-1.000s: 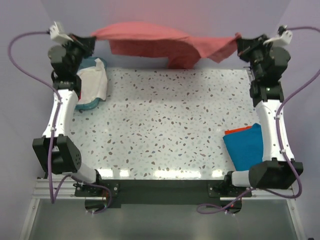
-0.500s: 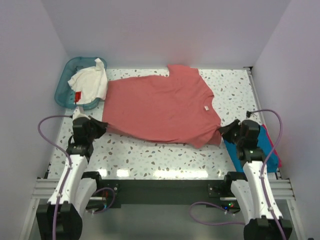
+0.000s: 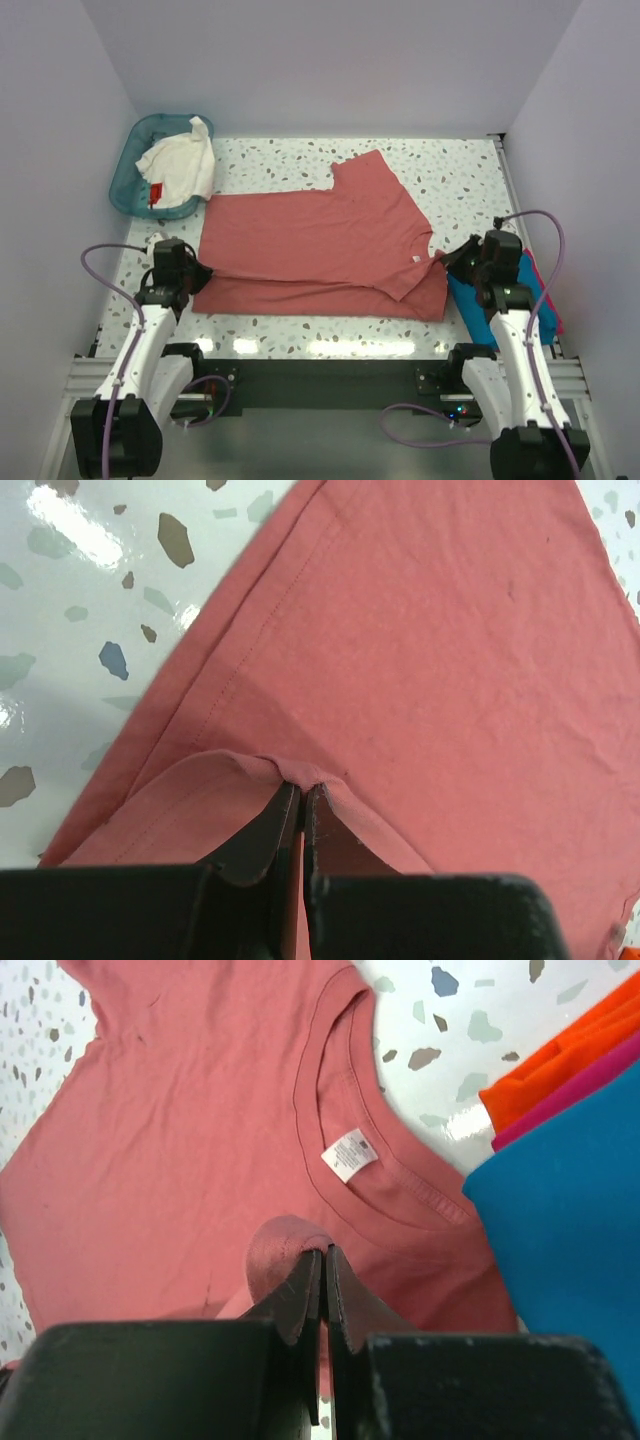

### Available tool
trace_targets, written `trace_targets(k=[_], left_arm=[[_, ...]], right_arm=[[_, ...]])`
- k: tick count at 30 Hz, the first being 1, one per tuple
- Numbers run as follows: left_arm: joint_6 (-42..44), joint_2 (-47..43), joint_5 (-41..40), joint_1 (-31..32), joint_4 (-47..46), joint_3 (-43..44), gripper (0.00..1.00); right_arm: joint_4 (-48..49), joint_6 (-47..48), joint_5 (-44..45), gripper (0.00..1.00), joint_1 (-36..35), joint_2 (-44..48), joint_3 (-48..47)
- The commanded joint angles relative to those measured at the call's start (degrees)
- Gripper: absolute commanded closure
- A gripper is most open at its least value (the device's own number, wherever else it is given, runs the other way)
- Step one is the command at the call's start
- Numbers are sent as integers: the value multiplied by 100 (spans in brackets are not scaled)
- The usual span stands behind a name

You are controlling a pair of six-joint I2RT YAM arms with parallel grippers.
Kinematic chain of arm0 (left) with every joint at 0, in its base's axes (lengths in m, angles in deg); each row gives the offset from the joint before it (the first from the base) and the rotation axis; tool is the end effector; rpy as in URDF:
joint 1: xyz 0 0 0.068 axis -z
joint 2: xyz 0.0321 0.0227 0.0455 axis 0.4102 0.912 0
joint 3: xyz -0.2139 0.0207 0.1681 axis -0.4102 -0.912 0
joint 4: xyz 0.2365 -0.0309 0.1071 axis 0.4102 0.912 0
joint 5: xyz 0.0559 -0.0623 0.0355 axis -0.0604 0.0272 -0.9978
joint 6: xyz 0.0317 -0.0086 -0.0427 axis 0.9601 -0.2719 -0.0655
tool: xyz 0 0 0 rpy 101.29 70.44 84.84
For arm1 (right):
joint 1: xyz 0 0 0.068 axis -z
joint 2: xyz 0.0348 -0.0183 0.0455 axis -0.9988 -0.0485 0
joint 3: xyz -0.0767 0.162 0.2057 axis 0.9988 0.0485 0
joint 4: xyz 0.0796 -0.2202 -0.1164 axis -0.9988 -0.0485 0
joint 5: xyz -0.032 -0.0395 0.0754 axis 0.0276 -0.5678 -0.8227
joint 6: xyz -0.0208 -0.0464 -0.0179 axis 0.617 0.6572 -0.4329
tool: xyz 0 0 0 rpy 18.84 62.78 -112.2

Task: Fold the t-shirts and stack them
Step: Fold the tshirt

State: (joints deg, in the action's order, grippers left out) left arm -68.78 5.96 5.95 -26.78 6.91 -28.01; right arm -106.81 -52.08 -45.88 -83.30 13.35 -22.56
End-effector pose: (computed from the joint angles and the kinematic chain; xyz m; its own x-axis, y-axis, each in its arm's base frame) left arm 0.1619 0.0087 0.1860 -0.3929 -0.7851 -0.4788 -0.5870 0.6149 -0.5266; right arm 0.1491 -0.0067 0.2477 -0.4741 0.6383 -0.6064 0.3513 0.7687 0.5345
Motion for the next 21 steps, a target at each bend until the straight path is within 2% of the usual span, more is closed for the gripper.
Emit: trace_targets(k=[1, 8, 14, 21], left_arm=[[-94, 176, -371, 11, 34, 522, 100], [-181, 423, -784, -24, 351, 787, 100], [-304, 783, -785, -42, 80, 646, 100], [-340, 1169, -855, -59, -202, 663, 100]], right_arm=[[857, 161, -32, 100, 21, -733, -468], [1562, 205, -138, 100, 21, -1973, -741], [2098, 267, -454, 100, -5, -2949, -960], [2117, 442, -463, 98, -269, -4319, -1995]])
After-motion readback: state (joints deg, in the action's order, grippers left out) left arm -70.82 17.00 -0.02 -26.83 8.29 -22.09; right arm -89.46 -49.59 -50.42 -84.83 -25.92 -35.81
